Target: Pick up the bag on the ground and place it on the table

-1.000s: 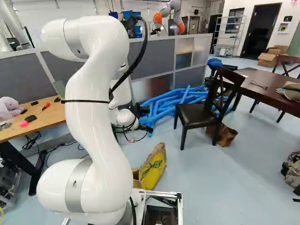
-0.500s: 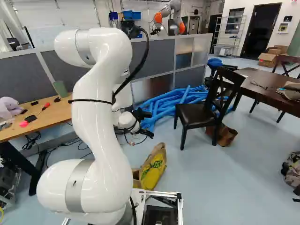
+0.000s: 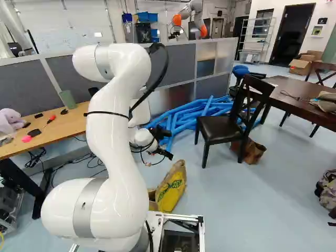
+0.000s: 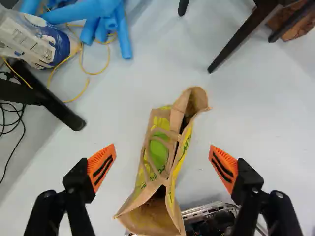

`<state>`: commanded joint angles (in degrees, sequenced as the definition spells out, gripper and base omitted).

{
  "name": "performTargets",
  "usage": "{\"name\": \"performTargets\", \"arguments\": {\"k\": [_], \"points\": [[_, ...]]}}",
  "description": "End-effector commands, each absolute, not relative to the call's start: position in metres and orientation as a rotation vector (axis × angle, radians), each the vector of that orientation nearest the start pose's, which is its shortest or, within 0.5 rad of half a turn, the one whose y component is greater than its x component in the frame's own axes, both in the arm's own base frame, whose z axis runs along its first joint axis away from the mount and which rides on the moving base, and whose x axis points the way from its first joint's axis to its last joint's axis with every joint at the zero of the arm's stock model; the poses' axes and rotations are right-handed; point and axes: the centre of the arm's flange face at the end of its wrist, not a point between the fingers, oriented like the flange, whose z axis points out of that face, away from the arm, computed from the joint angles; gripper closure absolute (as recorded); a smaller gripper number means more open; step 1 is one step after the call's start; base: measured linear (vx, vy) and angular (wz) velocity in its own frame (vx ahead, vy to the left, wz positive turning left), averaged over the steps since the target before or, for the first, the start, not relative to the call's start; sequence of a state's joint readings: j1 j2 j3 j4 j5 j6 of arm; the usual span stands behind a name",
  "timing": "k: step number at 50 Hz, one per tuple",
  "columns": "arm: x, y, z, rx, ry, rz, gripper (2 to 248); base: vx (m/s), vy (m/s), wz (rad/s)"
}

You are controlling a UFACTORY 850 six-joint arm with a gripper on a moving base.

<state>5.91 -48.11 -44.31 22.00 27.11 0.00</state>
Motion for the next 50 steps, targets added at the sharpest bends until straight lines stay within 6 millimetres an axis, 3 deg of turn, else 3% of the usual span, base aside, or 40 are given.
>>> {"name": "performTargets", "arguments": {"k": [50], "points": [[0.452, 0.028, 0.034, -3.152, 0.666, -0.505, 3, 0.0, 0.0, 0.0]]}}
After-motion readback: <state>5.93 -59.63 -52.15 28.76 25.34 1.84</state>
